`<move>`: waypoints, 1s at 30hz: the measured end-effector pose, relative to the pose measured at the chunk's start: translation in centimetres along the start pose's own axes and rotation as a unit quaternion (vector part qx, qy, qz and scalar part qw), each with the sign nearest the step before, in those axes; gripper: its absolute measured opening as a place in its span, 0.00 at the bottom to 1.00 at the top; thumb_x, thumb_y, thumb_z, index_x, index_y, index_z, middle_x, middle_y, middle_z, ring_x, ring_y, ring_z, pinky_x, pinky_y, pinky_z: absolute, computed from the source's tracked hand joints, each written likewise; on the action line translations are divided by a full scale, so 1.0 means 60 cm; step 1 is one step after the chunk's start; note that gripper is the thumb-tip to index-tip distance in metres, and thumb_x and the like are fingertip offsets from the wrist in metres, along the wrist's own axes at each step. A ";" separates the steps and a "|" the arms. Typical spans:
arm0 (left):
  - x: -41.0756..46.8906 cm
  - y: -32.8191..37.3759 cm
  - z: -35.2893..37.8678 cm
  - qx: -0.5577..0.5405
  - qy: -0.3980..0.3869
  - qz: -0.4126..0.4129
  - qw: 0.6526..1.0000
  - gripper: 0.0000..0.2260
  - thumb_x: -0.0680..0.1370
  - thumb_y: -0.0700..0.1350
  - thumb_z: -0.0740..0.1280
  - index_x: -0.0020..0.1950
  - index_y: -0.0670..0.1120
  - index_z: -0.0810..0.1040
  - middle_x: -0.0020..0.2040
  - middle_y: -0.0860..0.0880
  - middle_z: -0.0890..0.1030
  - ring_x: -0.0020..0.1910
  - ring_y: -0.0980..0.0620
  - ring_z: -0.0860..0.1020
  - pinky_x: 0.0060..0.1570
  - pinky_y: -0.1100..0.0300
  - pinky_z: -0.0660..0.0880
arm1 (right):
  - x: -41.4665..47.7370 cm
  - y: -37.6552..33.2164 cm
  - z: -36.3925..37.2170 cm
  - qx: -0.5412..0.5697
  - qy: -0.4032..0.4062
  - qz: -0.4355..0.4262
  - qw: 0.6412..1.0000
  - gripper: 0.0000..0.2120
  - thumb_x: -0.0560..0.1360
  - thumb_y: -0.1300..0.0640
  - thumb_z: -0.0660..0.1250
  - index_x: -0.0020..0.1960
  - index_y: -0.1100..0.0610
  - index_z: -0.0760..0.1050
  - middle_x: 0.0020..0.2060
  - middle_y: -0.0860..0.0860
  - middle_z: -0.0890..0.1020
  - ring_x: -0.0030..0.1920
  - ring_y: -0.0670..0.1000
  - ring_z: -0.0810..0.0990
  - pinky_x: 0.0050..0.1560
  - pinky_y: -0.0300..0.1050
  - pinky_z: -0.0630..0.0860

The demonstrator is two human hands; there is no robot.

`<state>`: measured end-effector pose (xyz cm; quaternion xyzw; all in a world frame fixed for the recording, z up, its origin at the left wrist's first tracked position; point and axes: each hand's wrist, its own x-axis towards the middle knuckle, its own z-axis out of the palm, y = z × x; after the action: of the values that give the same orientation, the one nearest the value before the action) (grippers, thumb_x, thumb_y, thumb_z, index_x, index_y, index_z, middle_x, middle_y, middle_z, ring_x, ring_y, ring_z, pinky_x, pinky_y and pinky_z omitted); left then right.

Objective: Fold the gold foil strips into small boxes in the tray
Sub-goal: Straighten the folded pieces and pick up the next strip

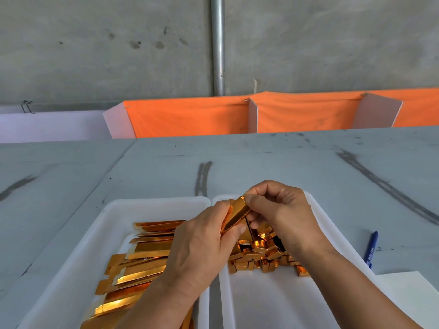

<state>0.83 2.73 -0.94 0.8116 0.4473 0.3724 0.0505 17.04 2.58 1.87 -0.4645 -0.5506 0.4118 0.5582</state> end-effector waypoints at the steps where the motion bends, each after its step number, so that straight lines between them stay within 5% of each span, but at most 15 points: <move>1: 0.000 0.000 0.000 0.000 0.001 -0.002 1.000 0.22 0.74 0.64 0.57 0.60 0.51 0.73 0.39 0.62 0.70 0.34 0.59 0.73 0.32 0.76 0.66 | -0.001 0.000 -0.001 -0.010 -0.001 -0.002 1.000 0.12 0.78 0.64 0.68 0.39 0.54 0.84 0.32 0.55 0.84 0.31 0.50 0.82 0.34 0.39 0.79; 4: 0.001 -0.002 -0.001 -0.026 0.015 -0.023 0.999 0.19 0.74 0.64 0.59 0.55 0.52 0.74 0.31 0.62 0.67 0.28 0.61 0.71 0.28 0.75 0.65 | -0.001 -0.002 -0.005 -0.010 -0.024 0.011 1.000 0.15 0.79 0.65 0.63 0.44 0.52 0.86 0.35 0.57 0.85 0.34 0.52 0.84 0.42 0.43 0.82; 9: 0.001 -0.003 -0.002 -0.058 0.031 -0.024 0.998 0.13 0.74 0.60 0.64 0.51 0.53 0.73 0.27 0.60 0.65 0.32 0.64 0.74 0.29 0.74 0.66 | 0.002 -0.003 -0.009 -0.013 -0.045 0.027 0.999 0.11 0.79 0.64 0.66 0.49 0.52 0.85 0.37 0.56 0.86 0.38 0.52 0.86 0.51 0.48 0.82; 30: -0.001 -0.005 -0.001 0.013 0.035 -0.036 0.999 0.18 0.74 0.62 0.61 0.52 0.49 0.75 0.29 0.62 0.63 0.24 0.62 0.66 0.26 0.75 0.63 | -0.005 0.005 0.001 -0.096 -0.039 -0.060 0.993 0.08 0.76 0.61 0.70 0.45 0.49 0.84 0.37 0.49 0.85 0.38 0.47 0.85 0.41 0.38 0.81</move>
<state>0.56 2.83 -1.03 0.7822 0.4821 0.3927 0.0375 16.99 2.34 1.52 -0.4657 -0.6360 0.3405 0.5126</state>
